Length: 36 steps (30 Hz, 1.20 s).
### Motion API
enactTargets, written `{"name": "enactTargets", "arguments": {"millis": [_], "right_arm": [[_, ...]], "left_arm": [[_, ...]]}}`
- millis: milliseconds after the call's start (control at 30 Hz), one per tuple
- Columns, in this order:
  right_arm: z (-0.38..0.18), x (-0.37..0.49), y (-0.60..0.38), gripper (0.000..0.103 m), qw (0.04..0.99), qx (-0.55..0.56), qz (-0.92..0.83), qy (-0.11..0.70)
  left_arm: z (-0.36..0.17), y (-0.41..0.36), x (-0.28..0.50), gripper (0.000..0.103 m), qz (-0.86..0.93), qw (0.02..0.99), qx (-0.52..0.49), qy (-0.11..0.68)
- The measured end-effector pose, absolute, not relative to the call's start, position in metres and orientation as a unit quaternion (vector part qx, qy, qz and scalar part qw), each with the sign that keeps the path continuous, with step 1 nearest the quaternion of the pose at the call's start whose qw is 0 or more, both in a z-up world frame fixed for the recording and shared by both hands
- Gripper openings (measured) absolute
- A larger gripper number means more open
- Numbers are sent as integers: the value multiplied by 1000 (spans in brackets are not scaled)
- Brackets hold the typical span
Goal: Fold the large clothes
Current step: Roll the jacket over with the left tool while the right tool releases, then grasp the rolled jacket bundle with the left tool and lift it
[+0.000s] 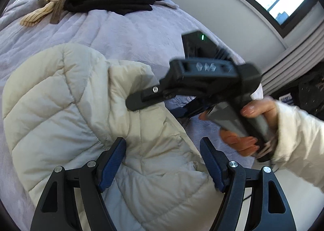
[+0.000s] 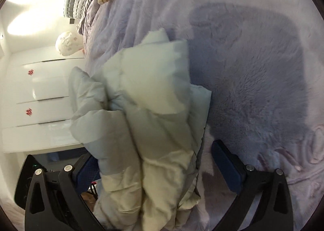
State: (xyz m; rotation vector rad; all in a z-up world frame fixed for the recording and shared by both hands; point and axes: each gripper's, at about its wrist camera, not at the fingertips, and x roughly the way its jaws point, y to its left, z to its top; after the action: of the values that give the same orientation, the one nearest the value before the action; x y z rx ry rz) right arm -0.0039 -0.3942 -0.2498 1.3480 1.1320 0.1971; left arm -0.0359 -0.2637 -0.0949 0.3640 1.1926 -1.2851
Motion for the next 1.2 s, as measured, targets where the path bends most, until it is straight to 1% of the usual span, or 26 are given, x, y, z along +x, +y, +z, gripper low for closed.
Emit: {"name": "enactTargets", "arguments": {"millis": [133,233,333,467,533,767,933,1100,1200], "right_arm": [[-256,-1,-392,102,632,594,90,490],[-258,5,-391,102,630,595,91,491],[-260,3,-393,102,630,595,92,491],[-262,1,-394,103,631,594,92,490],[-262,1,-394,103,631,595,92,490],[-265,0,-394,102,633,592,97,489],[-269,2,-395,102,633,592,102,488],[-267,5,-392,102,635,584,102,495],[-270,3,-393,102,633,587,106,493]], "left_arm": [[-75,-231,-7,75,-542,637,106,537],[-74,-195,30,75,-509,645,50,568],[-93,-156,72,75,-459,646,-27,609],[-137,-117,108,75,-444,582,-148,665],[-153,-111,114,75,-457,559,-175,669],[-182,-121,120,76,-489,536,-179,664],[-188,-124,123,76,-494,539,-171,660],[-185,-92,136,76,-481,547,-193,657],[-195,-90,137,76,-487,529,-207,664]]}}
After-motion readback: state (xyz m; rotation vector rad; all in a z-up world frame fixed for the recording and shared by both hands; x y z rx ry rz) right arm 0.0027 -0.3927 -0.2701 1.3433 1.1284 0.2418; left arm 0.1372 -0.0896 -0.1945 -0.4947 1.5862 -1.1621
